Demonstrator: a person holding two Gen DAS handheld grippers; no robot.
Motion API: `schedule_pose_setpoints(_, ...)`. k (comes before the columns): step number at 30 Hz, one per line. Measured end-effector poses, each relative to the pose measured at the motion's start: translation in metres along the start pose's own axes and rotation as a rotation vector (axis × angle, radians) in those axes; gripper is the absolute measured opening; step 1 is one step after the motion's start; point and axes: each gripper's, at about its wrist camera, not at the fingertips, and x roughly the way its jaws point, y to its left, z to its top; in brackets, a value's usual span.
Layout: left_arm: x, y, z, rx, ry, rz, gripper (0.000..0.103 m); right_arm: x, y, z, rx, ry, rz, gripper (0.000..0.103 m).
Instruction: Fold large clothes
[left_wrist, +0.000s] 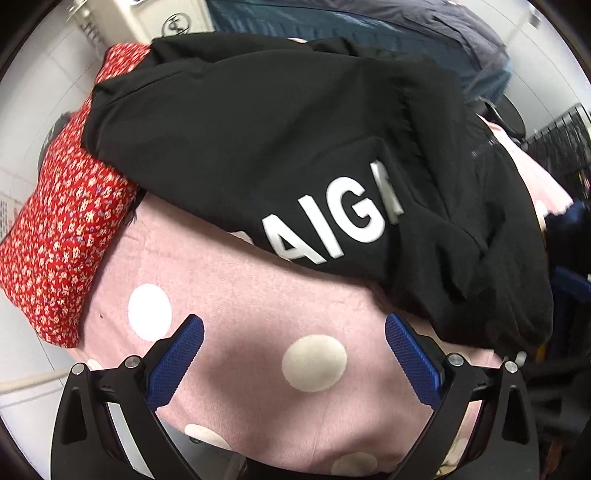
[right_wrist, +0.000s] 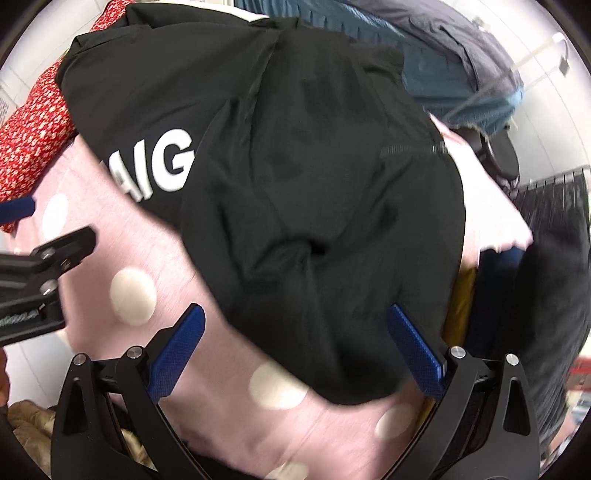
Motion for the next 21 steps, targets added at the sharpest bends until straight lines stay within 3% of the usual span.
schedule_pose_setpoints(3,0.004,0.012,0.007,-0.039,0.002,0.006,0.096,0.008,-0.003,0.036,-0.053,-0.044,0.002,0.097)
schedule_pose_setpoints(7,0.005,0.025,0.017,-0.067,-0.011,0.018,0.096,0.016,0.002,0.096,-0.145,-0.167,-0.043,0.097)
schedule_pose_setpoints(11,0.004,0.033,0.022,-0.072,-0.027,0.040,0.097,0.044,0.009,0.138,-0.196,-0.179,-0.059,0.097)
schedule_pose_setpoints(14,0.003,0.038,0.023,-0.083,-0.024,0.039,0.097,0.073,0.014,0.149,-0.203,-0.109,-0.066,0.097)
schedule_pose_setpoints(15,0.004,0.040,0.023,-0.088,-0.021,0.038,0.097,0.080,0.017,0.147,-0.206,-0.083,-0.064,0.093)
schedule_pose_setpoints(17,0.004,0.045,0.020,-0.101,-0.013,0.035,0.097,0.082,0.027,0.136,-0.216,-0.051,-0.019,0.054)
schedule_pose_setpoints(20,0.005,0.048,0.015,-0.119,-0.005,0.037,0.096,0.071,0.044,0.109,-0.263,-0.057,-0.021,0.024)
schedule_pose_setpoints(21,0.005,0.049,0.014,-0.124,-0.007,0.042,0.096,0.065,0.050,0.098,-0.275,-0.055,-0.011,0.020)
